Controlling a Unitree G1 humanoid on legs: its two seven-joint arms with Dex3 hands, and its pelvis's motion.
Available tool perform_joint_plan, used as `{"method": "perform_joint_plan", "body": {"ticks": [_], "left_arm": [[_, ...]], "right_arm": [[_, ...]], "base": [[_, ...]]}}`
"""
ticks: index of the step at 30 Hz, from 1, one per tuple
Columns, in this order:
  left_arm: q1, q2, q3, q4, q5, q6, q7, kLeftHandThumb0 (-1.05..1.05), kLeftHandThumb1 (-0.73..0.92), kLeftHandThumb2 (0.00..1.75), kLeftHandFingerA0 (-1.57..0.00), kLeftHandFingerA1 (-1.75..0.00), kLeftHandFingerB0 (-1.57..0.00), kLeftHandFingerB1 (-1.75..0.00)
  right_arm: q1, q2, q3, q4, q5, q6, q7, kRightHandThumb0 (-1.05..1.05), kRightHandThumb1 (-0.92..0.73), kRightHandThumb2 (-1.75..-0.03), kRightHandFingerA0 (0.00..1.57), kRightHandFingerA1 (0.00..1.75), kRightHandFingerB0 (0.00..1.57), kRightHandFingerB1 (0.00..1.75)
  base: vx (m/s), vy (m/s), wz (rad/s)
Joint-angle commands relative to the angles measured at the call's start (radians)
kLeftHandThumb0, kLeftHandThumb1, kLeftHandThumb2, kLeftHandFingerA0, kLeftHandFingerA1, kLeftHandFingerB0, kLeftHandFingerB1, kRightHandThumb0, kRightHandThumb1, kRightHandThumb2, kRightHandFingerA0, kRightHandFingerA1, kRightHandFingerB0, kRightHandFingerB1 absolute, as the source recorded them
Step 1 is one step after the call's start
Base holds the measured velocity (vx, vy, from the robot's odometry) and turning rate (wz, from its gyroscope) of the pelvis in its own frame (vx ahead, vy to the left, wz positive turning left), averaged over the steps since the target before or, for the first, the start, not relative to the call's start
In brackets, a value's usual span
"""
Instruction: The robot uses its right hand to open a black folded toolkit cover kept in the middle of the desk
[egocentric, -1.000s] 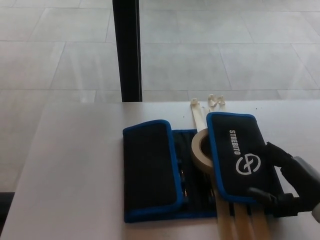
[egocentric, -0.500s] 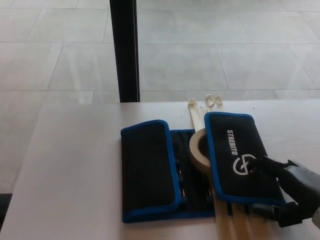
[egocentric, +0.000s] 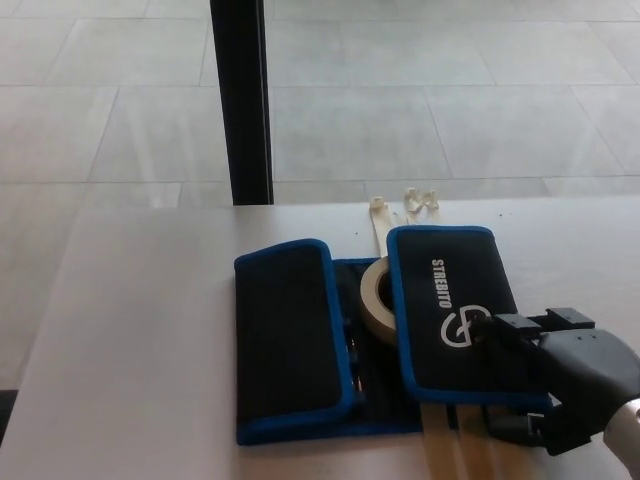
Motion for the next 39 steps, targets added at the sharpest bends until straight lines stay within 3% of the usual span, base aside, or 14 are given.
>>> {"method": "perform_joint_plan", "body": {"ticks": [1,14,15,16,17,22,30,31,32,33,35,37,38,39], "left_arm": [[-0.002,0.021,-0.005,-0.005,0.0,0.015,-0.006,-0.96,0.92,0.77,-0.18,-0.52,-0.19,-0.36],[-0.015,0.016,-0.009,0.003,0.0,0.019,-0.002,-0.96,0.92,0.77,-0.26,-0.51,-0.2,-0.35],[-0.016,0.017,-0.011,0.002,0.001,0.016,-0.002,-0.89,0.75,1.16,-0.23,-0.57,-0.18,-0.48],[-0.015,0.018,-0.013,0.001,0.003,0.012,-0.003,-0.89,0.75,1.16,-0.23,-0.57,-0.18,-0.48],[-0.016,0.018,-0.017,0.002,0.007,0.01,-0.003,-0.93,0.92,0.75,-0.26,-0.51,-0.24,-0.37],[-0.024,0.02,-0.025,0.004,0.013,0.012,0.004,-0.96,0.92,0.78,-0.29,-0.5,-0.25,-0.35],[-0.031,0.02,-0.03,0.0,0.009,0.019,0.004,-0.96,0.92,0.78,-0.28,-0.5,-0.25,-0.35],[-0.032,0.022,-0.033,-0.001,0.013,0.02,0.004,-0.94,0.92,0.79,-0.27,-0.49,-0.25,-0.35],[-0.032,0.026,-0.034,-0.005,0.013,0.024,0.003,-0.93,0.92,0.77,-0.24,-0.5,-0.23,-0.36],[-0.032,0.027,-0.035,-0.004,0.014,0.022,0.003,-0.99,0.86,0.87,-0.27,-0.52,-0.23,-0.38],[-0.029,0.026,-0.027,-0.002,0.006,0.014,-0.004,-0.95,0.91,0.78,-0.24,-0.5,-0.23,-0.36],[-0.029,0.026,-0.024,-0.002,0.003,0.015,-0.005,-0.95,0.91,0.78,-0.24,-0.5,-0.23,-0.36],[-0.029,0.025,-0.025,0.0,0.005,0.019,-0.002,-0.95,0.92,0.78,-0.25,-0.5,-0.23,-0.35],[-0.03,0.025,-0.024,0.002,0.004,0.021,-0.005,-0.95,0.92,0.77,-0.25,-0.51,-0.22,-0.35]], "right_arm": [[-0.004,-0.007,0.004,-0.012,-0.059,-0.03,-0.004,-0.49,-0.67,-0.61,0.19,0.5,0.31,0.32],[0.011,0.092,-0.001,0.105,-0.2,0.099,-0.284,-0.49,-0.64,-0.59,0.24,0.62,0.34,0.4],[0.007,0.102,-0.001,0.122,-0.205,0.103,-0.306,-0.47,-0.64,-0.6,0.21,0.59,0.32,0.4],[0.003,0.116,0.0,0.145,-0.21,0.109,-0.337,-0.47,-0.64,-0.6,0.21,0.59,0.32,0.4],[0.002,0.125,0.0,0.151,-0.214,0.123,-0.349,-0.46,-0.64,-0.6,0.17,0.55,0.31,0.38],[-0.013,0.164,0.002,0.21,-0.24,0.144,-0.468,-0.45,-0.65,-0.61,0.13,0.49,0.34,0.34],[-0.032,0.208,0.024,0.283,-0.288,0.167,-0.625,-0.37,-0.67,-0.59,0.44,0.56,0.41,0.35],[-0.035,0.201,0.032,0.291,-0.302,0.163,-0.653,-0.42,-0.52,-0.85,0.52,0.68,0.36,0.51],[-0.039,0.199,0.04,0.301,-0.318,0.17,-0.679,-0.35,-0.66,-0.6,0.59,0.66,0.44,0.38],[-0.041,0.199,0.044,0.309,-0.323,0.173,-0.694,-0.33,-0.66,-0.6,0.63,0.67,0.45,0.39],[-0.037,0.187,0.04,0.308,-0.316,0.15,-0.7,-0.31,-0.72,-0.62,0.73,1.12,0.48,0.4],[-0.039,0.186,0.042,0.315,-0.316,0.146,-0.714,-0.31,-0.72,-0.62,0.73,1.12,0.48,0.4],[-0.034,0.177,0.035,0.303,-0.299,0.109,-0.716,-0.32,-0.77,-0.67,0.79,1.43,0.52,0.43],[-0.032,0.175,0.031,0.302,-0.29,0.086,-0.731,-0.31,-0.78,-0.68,0.79,1.53,0.56,0.44]], "base": [[0.0,0.0,0.0],[0.0,0.0,0.0],[0.0,0.0,0.0],[0.0,0.0,0.0],[0.0,0.0,0.0],[0.0,0.0,0.0],[0.0,0.0,0.0],[0.0,0.0,0.0],[0.0,0.0,0.0],[0.0,0.0,0.0],[0.0,0.0,0.0],[0.0,0.0,0.0],[0.0,0.0,0.0],[0.0,0.0,0.0]]}}
